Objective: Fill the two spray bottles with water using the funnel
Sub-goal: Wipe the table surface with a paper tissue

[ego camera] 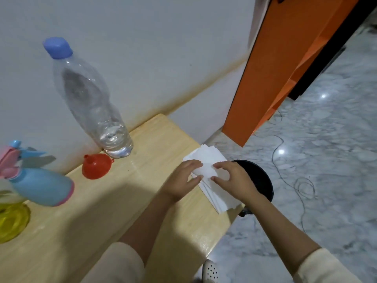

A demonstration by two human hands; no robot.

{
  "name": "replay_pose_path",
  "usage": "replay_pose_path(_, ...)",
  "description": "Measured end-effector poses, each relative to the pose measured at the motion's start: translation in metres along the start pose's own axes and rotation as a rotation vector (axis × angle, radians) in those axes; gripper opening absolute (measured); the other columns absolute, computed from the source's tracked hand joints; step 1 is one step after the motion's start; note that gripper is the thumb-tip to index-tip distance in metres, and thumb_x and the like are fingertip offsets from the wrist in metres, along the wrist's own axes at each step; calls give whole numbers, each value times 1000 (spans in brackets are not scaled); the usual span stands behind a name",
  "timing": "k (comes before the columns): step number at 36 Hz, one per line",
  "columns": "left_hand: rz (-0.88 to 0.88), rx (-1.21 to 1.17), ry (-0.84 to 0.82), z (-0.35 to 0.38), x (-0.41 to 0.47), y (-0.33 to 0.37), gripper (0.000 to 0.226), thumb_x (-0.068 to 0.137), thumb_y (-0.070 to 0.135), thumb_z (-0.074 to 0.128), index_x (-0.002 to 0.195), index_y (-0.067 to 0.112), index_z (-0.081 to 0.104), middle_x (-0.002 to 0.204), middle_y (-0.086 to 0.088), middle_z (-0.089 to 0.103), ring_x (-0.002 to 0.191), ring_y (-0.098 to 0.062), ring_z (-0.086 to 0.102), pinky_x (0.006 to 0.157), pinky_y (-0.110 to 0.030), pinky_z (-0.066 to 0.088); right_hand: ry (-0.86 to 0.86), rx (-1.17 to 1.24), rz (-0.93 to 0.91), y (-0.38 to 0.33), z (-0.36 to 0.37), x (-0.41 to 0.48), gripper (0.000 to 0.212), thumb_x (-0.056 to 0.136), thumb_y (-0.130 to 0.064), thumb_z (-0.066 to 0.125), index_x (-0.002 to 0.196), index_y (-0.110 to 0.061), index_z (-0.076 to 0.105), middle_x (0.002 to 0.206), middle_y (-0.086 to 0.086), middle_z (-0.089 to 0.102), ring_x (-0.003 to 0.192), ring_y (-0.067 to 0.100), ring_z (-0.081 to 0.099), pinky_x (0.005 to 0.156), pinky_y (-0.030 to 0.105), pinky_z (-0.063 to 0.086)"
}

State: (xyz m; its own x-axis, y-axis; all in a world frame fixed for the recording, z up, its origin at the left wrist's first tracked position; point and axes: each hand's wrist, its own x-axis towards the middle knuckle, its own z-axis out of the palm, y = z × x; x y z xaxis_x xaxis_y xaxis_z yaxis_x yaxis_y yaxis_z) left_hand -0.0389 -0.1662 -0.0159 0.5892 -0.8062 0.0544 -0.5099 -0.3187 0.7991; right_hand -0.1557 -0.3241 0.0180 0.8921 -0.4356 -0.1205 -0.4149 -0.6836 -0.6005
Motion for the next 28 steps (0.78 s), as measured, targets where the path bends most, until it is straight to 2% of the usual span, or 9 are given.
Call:
replay_pose_path(4,-30,111,-143,4,12,-3,43,95,22,57,136,14,49,144,2,45,137,-10,33,105,-9,17,1,-176,3,6,13,1,54,83,-46,64,130,-24,52,135,-3,51,125,20,42,98,38,38)
replay_pose_path(6,-52,139,-168,4,17,-6,43,95,21,57,136,13,50,145,1,44,138,-11,32,103,-8,15,21,-211,8,8,16,5,49,83,-44,64,127,-25,55,133,-4,52,125,20,42,95,37,37)
replay_pose_path(8,-67,155,-172,5,20,-10,40,93,21,60,132,12,54,142,1,46,137,-12,33,101,-7,16,48,-207,13,10,16,8,35,85,-37,63,117,-24,62,126,-4,56,121,20,45,94,37,37)
replay_pose_path(11,-55,172,-141,7,22,-13,34,91,23,63,124,13,62,137,1,51,133,-11,37,100,-8,20,99,-156,29,12,14,13,17,85,-29,63,98,-20,70,113,-4,63,113,20,51,92,39,39)
replay_pose_path(14,-44,137,-68,6,24,-10,28,90,19,65,116,9,67,131,0,56,126,-9,44,96,-9,27,153,-36,32,13,10,15,11,83,-25,67,90,-17,72,107,-1,67,106,21,56,91,42,43)
replay_pose_path(19,-83,-13,52,-8,29,5,20,90,18,65,106,10,71,114,6,62,110,-3,52,91,-2,32,143,154,51,5,-13,15,11,86,-21,64,91,-15,72,99,-1,71,97,15,61,90,35,48)
replay_pose_path(23,-113,-158,63,-30,37,27,12,88,24,67,97,17,73,100,8,69,95,-1,62,83,-13,43,147,202,56,-4,-40,18,13,87,-20,63,93,-13,72,92,2,72,88,14,63,82,34,51)
replay_pose_path(26,-115,-182,88,-46,46,47,5,86,25,69,90,24,72,94,12,70,90,4,61,77,-8,42,174,216,3,-16,-62,23,13,87,-16,64,93,-8,72,91,4,71,85,13,62,80,28,49)
replay_pose_path(28,-92,-165,131,-57,52,62,5,85,24,70,89,22,73,93,12,70,86,9,59,75,-6,40,209,226,-40,-26,-78,28,11,86,-16,65,90,-10,73,85,1,71,79,9,62,75,24,47)
